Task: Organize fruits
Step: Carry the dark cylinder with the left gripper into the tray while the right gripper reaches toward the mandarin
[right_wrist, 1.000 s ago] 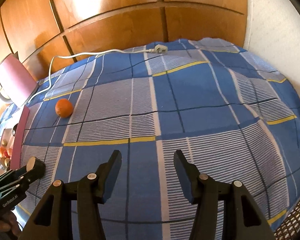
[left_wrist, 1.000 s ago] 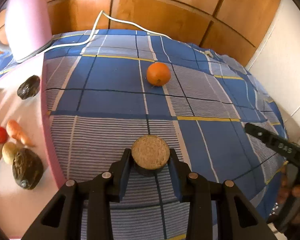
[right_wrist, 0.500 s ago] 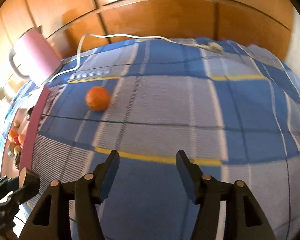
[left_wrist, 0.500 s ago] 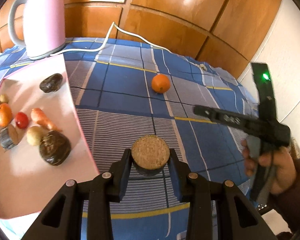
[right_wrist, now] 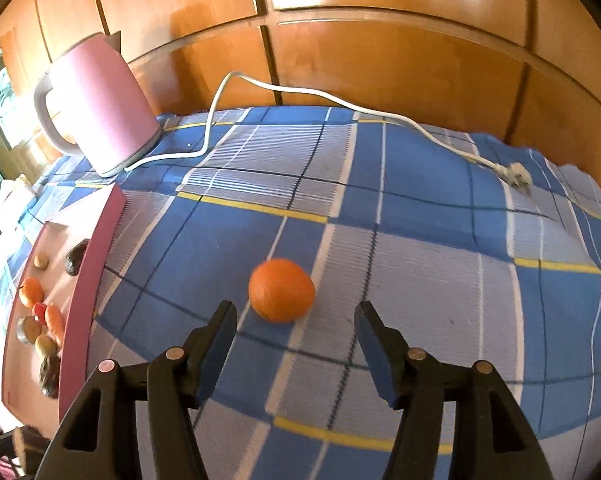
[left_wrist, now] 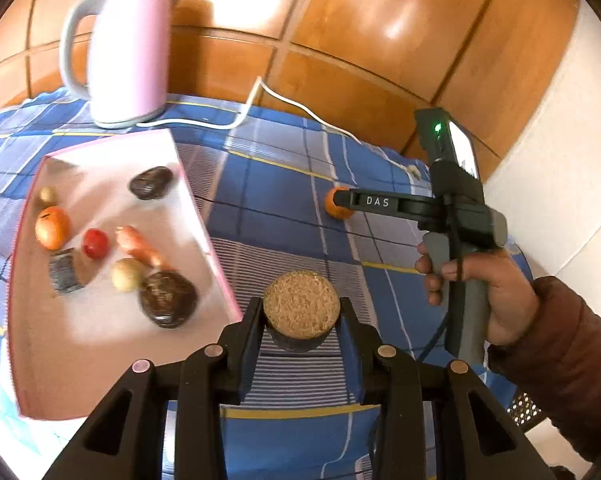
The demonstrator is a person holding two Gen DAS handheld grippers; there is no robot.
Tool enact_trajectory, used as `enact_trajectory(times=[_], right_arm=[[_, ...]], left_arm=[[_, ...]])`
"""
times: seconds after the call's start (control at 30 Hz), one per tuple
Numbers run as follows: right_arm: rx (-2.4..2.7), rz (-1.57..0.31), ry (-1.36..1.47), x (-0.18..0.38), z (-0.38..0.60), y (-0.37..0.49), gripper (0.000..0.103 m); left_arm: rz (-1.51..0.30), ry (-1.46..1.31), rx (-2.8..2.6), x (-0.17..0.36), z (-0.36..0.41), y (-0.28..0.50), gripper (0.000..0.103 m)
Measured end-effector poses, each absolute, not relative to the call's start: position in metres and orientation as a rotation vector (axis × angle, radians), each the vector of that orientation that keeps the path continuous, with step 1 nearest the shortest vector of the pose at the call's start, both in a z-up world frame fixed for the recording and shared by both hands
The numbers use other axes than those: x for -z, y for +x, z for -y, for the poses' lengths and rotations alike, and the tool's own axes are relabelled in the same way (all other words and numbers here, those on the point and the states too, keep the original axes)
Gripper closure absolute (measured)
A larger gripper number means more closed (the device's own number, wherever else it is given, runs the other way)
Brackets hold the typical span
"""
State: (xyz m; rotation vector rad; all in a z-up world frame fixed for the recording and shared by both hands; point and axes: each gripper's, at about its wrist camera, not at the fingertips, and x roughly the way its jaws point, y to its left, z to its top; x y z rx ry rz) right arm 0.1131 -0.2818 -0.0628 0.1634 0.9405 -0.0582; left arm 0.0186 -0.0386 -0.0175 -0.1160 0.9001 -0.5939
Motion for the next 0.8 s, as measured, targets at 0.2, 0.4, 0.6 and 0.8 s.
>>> enact_trajectory(times=[0.2, 0.4, 0.6, 0.8], right_arm=[[0.080, -0.974, 0.136, 0.073, 0.277, 0.136, 0.041], [0.097, -0.982, 0.164, 0.078, 0.284, 0.134, 0.041], [0.111, -0.963, 0.214, 0.076, 0.293, 0.121, 0.038], [0.126, -0.950, 0.229, 0.076, 0.295, 0.107, 0.038]], left_arm=[[-0.898, -0.170, 0.509, 0.015, 0.007, 0.024, 0.067], [-0.877, -0.243, 0.373, 0.012, -0.037, 0.029, 0.067], [-0.841, -0.285, 0.172, 0.009, -0.082, 0.031, 0.067], [-0.789, -0.279, 0.065, 0.004, -0.105, 0.034, 0.067]])
